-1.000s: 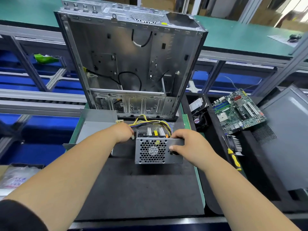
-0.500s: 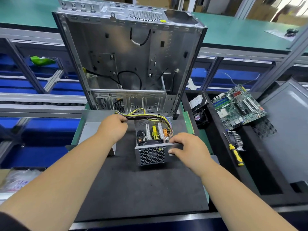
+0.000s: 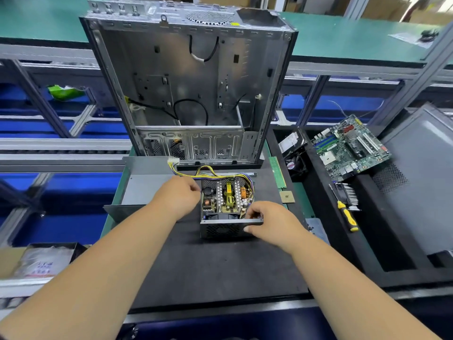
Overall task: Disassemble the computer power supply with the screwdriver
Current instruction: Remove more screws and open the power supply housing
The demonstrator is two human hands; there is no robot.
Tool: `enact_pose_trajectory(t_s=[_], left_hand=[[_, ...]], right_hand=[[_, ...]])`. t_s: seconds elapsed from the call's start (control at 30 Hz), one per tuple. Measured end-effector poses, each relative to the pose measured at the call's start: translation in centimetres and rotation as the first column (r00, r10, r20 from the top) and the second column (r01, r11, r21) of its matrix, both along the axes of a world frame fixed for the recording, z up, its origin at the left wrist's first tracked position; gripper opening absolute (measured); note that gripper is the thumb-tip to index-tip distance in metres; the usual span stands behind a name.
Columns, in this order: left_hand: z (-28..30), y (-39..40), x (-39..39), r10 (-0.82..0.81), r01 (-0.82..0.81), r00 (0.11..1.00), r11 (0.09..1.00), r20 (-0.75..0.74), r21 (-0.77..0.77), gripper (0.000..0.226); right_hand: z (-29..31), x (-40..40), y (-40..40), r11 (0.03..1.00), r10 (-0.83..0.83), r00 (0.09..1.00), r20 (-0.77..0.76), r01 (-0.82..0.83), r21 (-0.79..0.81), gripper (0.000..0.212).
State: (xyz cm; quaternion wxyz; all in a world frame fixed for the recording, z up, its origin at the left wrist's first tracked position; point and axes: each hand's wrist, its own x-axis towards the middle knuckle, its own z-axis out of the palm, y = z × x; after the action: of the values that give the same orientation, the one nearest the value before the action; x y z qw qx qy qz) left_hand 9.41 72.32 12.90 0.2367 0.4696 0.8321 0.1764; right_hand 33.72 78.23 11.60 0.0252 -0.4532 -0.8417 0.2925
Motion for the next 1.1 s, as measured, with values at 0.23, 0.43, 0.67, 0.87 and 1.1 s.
enact_pose_trajectory(t_s=[0.23, 0.43, 0.67, 0.87, 1.1], left_hand=[[-0.1, -2.1, 3.4, -0.130, 0.110, 0.976, 0.987, 0.177, 0.120, 0.011], [-1.4, -2.8, 4.4, -0.158, 0.109, 0.968, 0.965, 0.195, 0.240, 0.013], [-2.0, -3.2, 4.6, -0.122, 0.077, 0.970, 0.975, 0.213, 0.207, 0.017], [-2.0, -3.4, 4.2, -0.034, 0.003, 0.970, 0.992, 0.239, 0.129, 0.013], [-1.7, -2.9, 3.7, 0.104, -0.144, 0.947, 0.983, 0.304, 0.115, 0.012]], right_hand=[[1.0, -1.7, 1.1, 0.993, -0.042, 0.980, -0.195, 0.020, -0.116, 0.009], [0.0, -3.0, 1.5, 0.997, -0.010, 0.985, -0.173, -0.003, -0.075, 0.018], [-1.3, -2.8, 0.1, 0.999, -0.009, 0.964, -0.266, 0.023, 0.049, 0.008], [-1.6, -3.0, 0.1, 0.997, -0.081, 0.945, -0.318, 0.080, -0.016, 0.012], [-1.5, -3.0, 0.5, 0.995, -0.094, 0.949, -0.301, 0.085, -0.043, 0.018]])
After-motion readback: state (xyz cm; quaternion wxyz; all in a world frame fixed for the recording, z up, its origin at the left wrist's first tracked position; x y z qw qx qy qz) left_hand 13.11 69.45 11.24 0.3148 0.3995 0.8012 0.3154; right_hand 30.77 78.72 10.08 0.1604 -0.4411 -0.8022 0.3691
